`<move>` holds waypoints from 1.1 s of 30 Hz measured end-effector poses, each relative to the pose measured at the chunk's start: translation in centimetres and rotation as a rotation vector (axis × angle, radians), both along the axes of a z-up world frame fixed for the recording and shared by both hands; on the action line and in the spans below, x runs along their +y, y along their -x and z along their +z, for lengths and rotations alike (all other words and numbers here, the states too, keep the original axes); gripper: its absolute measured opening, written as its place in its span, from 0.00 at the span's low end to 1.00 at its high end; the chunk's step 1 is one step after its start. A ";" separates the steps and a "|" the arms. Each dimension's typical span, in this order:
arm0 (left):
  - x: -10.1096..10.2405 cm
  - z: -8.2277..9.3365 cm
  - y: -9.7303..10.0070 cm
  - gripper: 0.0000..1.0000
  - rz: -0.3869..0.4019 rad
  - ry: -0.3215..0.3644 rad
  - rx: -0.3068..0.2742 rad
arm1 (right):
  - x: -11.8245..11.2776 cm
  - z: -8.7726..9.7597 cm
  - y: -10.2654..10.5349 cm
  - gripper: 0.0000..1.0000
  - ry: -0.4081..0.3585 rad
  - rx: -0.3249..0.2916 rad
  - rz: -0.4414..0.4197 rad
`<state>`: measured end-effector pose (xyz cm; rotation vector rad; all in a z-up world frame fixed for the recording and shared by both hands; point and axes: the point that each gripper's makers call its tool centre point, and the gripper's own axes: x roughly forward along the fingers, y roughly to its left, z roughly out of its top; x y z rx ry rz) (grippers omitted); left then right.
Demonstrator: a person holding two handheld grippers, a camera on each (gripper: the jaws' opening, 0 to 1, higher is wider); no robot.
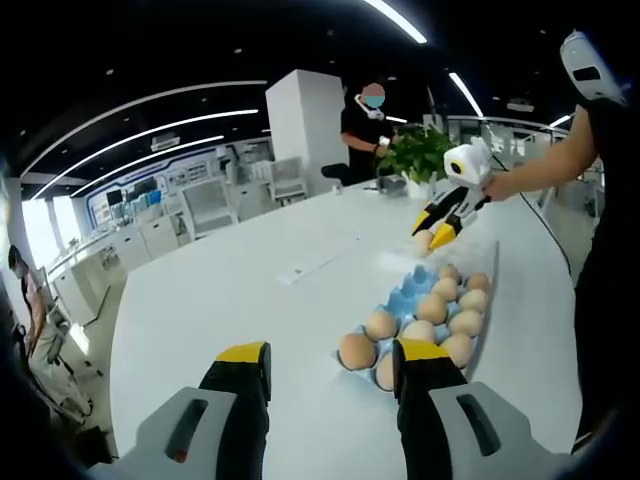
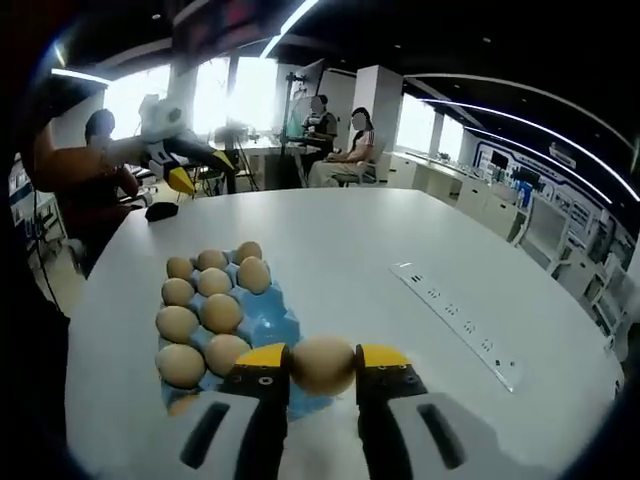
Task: Place the egg into an empty slot of the egg tray after lifting it from the table, then release the egg inside the slot.
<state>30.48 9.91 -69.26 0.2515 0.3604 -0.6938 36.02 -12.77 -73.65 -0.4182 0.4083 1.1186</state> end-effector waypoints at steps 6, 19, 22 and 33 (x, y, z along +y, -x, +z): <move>0.1 -0.2 0.1 0.49 0.000 -0.001 0.003 | 2.5 -0.2 0.4 0.26 -0.009 0.006 0.047; 0.1 -0.2 0.1 0.49 0.001 -0.003 0.003 | 6.7 -0.9 1.5 0.26 -0.019 0.024 0.125; 0.1 -0.2 0.2 0.49 0.000 -0.004 0.004 | 7.5 -1.1 1.6 0.26 -0.017 0.028 0.139; 0.4 -0.3 0.4 0.49 0.004 -0.003 0.004 | 8.9 -2.1 1.9 0.26 0.001 0.049 0.168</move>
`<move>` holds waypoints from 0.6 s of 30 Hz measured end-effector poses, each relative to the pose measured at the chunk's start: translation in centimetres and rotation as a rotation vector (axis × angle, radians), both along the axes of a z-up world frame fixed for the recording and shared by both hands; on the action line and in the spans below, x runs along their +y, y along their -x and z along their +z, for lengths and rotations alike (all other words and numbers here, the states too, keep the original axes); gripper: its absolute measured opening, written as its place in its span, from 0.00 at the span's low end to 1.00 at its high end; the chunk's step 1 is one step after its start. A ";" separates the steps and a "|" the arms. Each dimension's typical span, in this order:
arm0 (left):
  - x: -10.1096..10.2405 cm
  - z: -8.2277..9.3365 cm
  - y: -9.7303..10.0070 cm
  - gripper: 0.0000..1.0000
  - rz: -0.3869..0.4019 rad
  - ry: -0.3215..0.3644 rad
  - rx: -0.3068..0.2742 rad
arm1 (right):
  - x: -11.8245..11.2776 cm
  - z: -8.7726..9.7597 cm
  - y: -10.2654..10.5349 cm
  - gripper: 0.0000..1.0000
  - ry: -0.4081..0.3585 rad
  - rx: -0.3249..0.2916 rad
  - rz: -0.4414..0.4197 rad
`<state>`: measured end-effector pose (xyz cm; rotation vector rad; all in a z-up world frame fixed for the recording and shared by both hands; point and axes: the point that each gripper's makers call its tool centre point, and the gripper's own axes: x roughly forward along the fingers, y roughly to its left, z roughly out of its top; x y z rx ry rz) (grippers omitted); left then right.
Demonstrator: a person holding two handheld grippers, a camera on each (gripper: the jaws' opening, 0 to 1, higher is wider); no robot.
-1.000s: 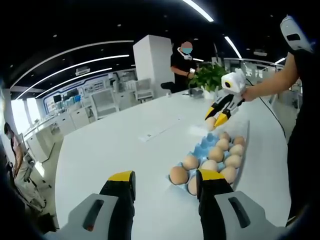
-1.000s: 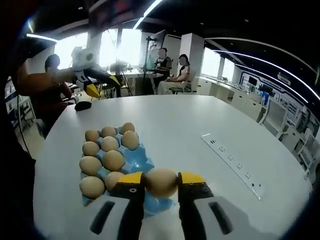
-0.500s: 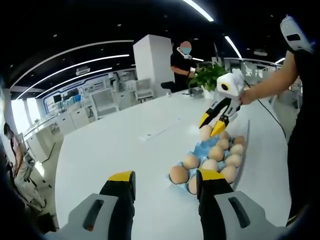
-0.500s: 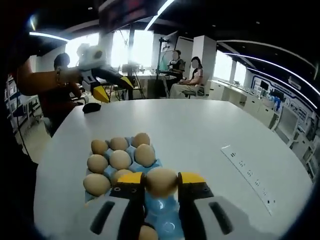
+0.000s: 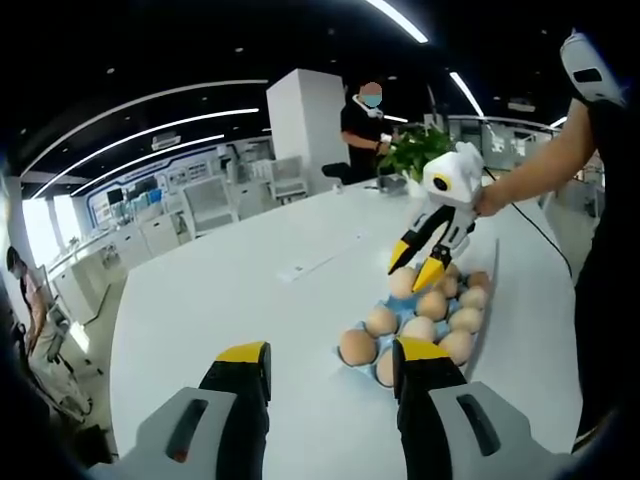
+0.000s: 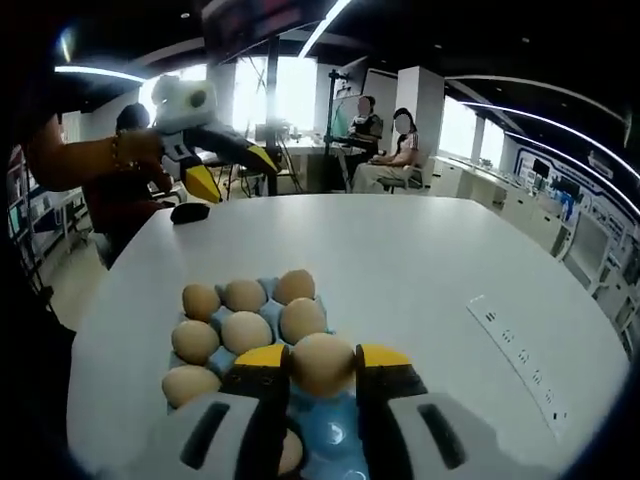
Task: Place the egg into an empty slot of the egg tray after lifting it from the table, then release the egg inside the slot.
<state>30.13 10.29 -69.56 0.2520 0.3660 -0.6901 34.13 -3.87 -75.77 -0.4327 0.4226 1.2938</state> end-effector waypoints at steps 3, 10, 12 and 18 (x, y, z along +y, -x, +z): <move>0.1 0.0 0.0 0.49 0.002 0.001 0.000 | 0.1 -0.3 0.1 0.26 0.005 0.008 0.003; 0.1 0.0 0.0 0.49 0.003 0.000 0.000 | 0.1 -0.9 -0.1 0.26 0.010 0.030 -0.007; 0.1 0.0 0.0 0.49 0.004 0.003 0.000 | 0.1 -1.0 -0.3 0.26 0.016 0.028 -0.011; -0.1 0.0 0.0 0.49 0.000 0.004 0.000 | 0.1 -1.4 -0.5 0.26 0.026 0.047 -0.020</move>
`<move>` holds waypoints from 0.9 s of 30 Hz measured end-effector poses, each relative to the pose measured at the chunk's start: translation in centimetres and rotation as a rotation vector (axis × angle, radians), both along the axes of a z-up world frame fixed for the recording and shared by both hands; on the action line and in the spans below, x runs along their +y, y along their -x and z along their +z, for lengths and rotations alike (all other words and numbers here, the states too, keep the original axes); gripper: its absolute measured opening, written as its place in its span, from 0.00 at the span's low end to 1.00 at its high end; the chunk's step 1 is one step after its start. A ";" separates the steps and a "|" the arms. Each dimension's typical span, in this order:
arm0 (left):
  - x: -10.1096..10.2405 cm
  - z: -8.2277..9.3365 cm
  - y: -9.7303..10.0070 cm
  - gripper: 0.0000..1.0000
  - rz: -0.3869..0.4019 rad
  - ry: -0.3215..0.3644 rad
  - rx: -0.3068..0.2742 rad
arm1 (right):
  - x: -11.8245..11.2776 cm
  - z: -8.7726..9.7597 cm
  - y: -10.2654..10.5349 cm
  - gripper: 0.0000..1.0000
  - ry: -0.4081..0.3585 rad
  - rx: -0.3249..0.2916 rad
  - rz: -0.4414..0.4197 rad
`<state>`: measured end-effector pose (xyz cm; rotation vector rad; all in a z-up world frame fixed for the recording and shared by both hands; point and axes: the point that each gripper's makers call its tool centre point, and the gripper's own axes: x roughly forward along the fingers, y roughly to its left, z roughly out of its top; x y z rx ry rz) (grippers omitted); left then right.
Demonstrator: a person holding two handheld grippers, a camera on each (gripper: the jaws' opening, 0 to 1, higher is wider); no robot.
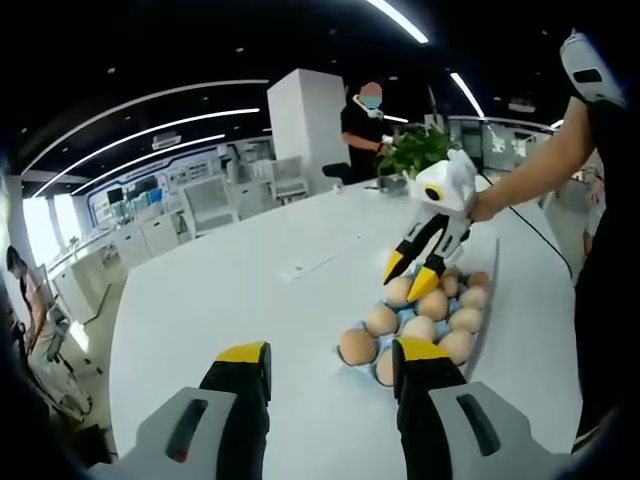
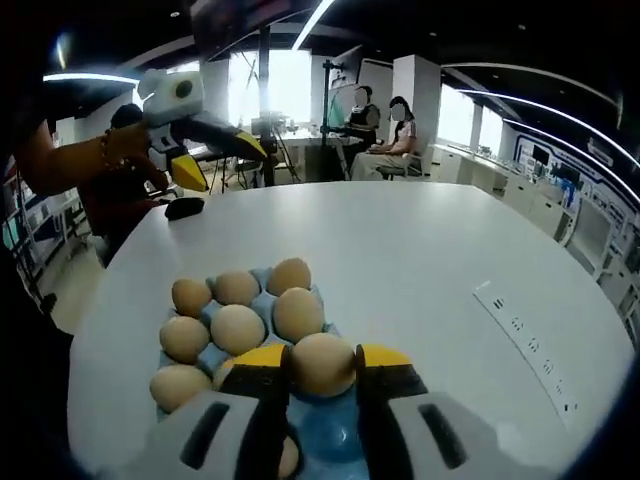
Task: Place the egg into an empty slot of the egg tray after lifting it from the table, then release the egg inside the slot.
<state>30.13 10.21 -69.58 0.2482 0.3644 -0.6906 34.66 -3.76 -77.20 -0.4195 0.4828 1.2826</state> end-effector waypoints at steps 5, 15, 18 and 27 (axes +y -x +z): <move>0.0 0.1 0.0 0.49 0.001 0.002 0.000 | 0.0 -0.2 0.0 0.26 -0.005 0.034 -0.013; -0.2 0.2 -0.1 0.49 -0.004 -0.002 -0.005 | 0.1 -1.3 -0.1 0.27 0.022 0.201 -0.070; -0.3 0.3 -0.1 0.49 -0.005 -0.001 -0.007 | 0.2 -1.3 -0.1 0.27 0.035 0.197 -0.063; -0.2 0.5 -0.1 0.49 -0.004 -0.003 -0.011 | 0.1 -1.4 -0.1 0.28 0.028 0.221 -0.075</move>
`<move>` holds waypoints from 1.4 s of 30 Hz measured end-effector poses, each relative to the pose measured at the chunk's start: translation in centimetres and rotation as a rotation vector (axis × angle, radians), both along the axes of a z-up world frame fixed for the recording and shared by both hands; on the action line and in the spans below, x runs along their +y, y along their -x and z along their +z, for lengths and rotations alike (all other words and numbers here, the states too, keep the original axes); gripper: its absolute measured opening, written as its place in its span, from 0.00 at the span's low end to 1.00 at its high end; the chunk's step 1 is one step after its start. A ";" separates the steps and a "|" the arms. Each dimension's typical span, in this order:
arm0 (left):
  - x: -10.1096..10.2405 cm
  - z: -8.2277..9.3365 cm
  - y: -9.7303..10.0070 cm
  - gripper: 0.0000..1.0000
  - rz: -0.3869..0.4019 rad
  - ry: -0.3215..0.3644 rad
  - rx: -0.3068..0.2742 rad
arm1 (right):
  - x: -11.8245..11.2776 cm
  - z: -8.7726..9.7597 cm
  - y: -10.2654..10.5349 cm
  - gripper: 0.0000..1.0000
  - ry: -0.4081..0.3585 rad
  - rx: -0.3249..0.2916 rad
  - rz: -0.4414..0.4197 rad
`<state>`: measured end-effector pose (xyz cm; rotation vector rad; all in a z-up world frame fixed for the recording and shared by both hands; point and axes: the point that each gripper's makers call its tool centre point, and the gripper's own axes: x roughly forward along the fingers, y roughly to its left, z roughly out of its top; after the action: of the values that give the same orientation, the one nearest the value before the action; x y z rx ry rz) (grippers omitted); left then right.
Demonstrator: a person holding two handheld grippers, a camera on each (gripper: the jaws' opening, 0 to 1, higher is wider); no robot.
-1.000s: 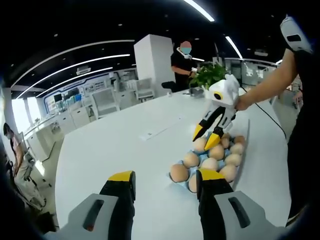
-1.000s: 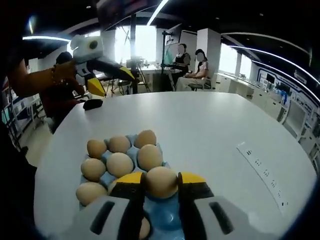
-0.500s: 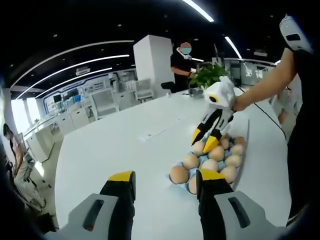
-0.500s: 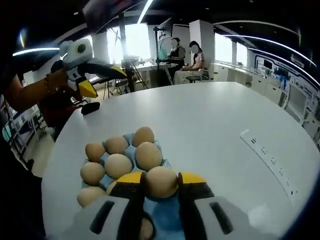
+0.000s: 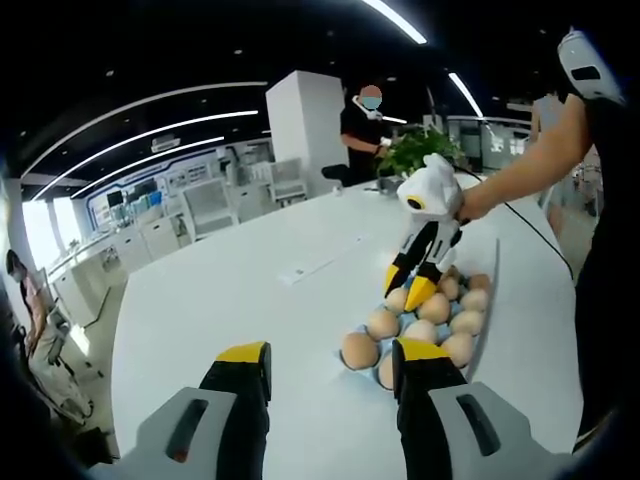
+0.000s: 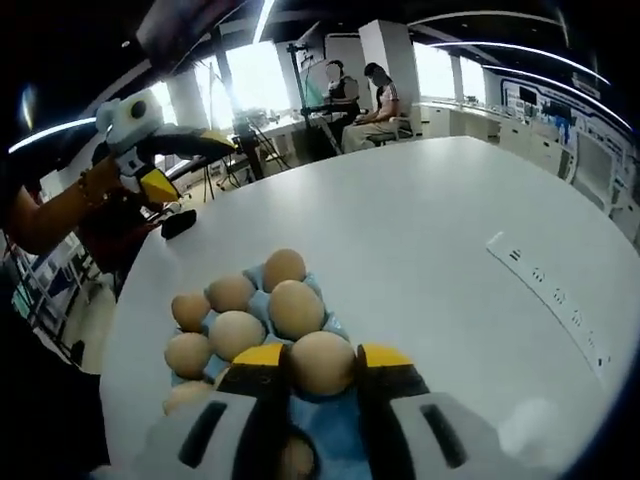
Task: Place the egg into an empty slot of the egg tray after lifting it from the table, then release the egg inside the slot.
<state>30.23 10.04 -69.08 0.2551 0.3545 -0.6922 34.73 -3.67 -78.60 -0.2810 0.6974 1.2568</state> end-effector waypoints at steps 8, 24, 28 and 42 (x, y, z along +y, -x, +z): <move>0.3 0.0 0.0 0.49 0.005 -0.003 -0.001 | -0.4 0.6 0.2 0.27 -0.052 -0.052 0.012; 0.5 0.0 0.1 0.49 0.013 0.002 -0.005 | -5.0 3.1 -0.3 0.27 -0.139 -0.158 -0.037; 0.5 0.0 0.0 0.49 0.013 0.003 -0.005 | -6.0 3.3 -0.3 0.27 -0.132 -0.166 -0.051; 0.3 0.0 -0.2 0.49 0.008 0.002 -0.006 | -10.9 3.4 -1.3 0.27 -0.115 -0.184 -0.147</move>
<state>30.46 10.32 -69.08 0.2540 0.3493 -0.6834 36.02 -14.55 -75.25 -0.2428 0.4780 1.1108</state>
